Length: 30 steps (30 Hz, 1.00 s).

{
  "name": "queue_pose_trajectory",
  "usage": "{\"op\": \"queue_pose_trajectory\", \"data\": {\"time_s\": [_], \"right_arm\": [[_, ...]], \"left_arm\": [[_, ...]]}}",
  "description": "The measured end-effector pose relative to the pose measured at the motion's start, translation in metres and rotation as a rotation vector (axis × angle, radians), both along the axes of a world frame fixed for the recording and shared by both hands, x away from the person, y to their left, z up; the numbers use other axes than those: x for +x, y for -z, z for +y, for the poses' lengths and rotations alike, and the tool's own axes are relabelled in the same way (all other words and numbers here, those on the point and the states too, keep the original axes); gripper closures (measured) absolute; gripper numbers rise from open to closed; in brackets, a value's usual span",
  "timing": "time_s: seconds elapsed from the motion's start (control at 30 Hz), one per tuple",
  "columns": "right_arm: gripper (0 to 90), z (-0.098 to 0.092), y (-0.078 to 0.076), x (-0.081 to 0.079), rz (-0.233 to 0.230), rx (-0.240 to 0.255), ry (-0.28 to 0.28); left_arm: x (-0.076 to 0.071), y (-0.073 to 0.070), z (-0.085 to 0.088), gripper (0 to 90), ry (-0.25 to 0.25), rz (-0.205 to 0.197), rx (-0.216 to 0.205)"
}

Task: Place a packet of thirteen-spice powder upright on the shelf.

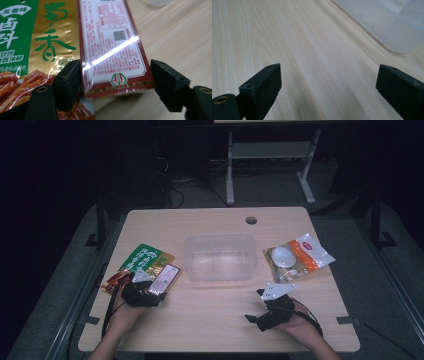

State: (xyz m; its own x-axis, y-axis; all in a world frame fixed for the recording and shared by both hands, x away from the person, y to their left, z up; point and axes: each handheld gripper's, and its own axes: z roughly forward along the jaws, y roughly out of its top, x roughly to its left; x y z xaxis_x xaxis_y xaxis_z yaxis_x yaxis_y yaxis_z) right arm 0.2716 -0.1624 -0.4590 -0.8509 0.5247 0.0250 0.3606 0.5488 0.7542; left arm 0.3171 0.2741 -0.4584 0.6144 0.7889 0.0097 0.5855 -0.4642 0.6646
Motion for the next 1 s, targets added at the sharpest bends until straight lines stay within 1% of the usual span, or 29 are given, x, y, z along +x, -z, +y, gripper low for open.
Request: {"op": "queue_pose_trajectory", "data": {"time_s": [0.2, 0.37, 0.5, 0.53, 0.6, 0.63, 0.67, 0.7, 0.73, 0.77, 0.8, 0.83, 0.87, 0.9, 0.93, 1.0], "right_arm": [[5.8, 0.000, 0.000, -0.001, -0.001, 0.000, -0.003], [5.8, -0.001, -0.001, 0.000, -0.005, 0.004, -0.002], [5.8, -0.001, -0.002, -0.001, -0.003, 0.007, 0.000], [5.8, -0.002, -0.002, -0.001, -0.004, 0.007, -0.001], [5.8, -0.002, -0.002, -0.001, -0.011, 0.004, -0.004], [5.8, -0.003, -0.002, -0.001, -0.014, 0.005, -0.005], [5.9, -0.003, -0.002, -0.001, -0.014, 0.005, -0.004], [5.9, -0.004, -0.003, -0.001, -0.011, 0.006, 0.005], [5.9, -0.004, -0.003, -0.001, -0.011, 0.006, 0.005], [5.8, -0.004, -0.003, -0.001, -0.013, 0.006, 0.006], [5.9, -0.005, -0.003, 0.000, -0.022, 0.005, 0.004], [5.9, -0.005, -0.004, -0.001, -0.018, 0.009, 0.009], [5.8, -0.006, -0.004, 0.000, -0.020, 0.010, 0.010], [5.9, -0.007, -0.004, 0.000, -0.028, 0.010, 0.010], [5.8, -0.008, -0.005, 0.000, -0.023, 0.015, 0.017], [5.8, -0.009, -0.005, 0.001, -0.026, 0.018, 0.016]], "left_arm": [[0.001, -0.002, 0.002, 31.6, -0.007, 0.018, -0.006], [-0.002, -0.009, 0.004, 32.1, -0.011, 0.026, -0.020], [-0.006, -0.014, 0.009, 32.2, -0.008, 0.024, -0.038], [-0.008, -0.016, 0.010, 32.3, -0.009, 0.021, -0.049], [-0.011, -0.019, 0.014, 32.3, 0.000, 0.011, -0.050], [-0.013, -0.021, 0.015, 32.3, 0.002, 0.007, -0.059], [-0.016, -0.024, 0.016, 32.3, 0.019, 0.004, -0.058], [-0.023, -0.026, 0.017, 32.4, 0.035, 0.007, -0.056], [-0.023, -0.026, 0.017, 32.4, 0.035, 0.007, -0.056], [-0.027, -0.028, 0.016, 32.4, 0.047, 0.010, -0.057], [-0.031, -0.029, 0.016, 32.4, 0.067, 0.012, -0.057], [-0.035, -0.031, 0.014, 32.4, 0.085, 0.007, -0.058], [-0.039, -0.033, 0.013, 32.4, 0.112, 0.002, -0.049], [-0.043, -0.034, 0.011, 32.4, 0.132, 0.004, -0.055], [-0.046, -0.035, 0.009, 32.4, 0.156, 0.005, -0.061], [-0.050, -0.035, 0.004, 32.3, 0.226, 0.003, -0.082]]}}
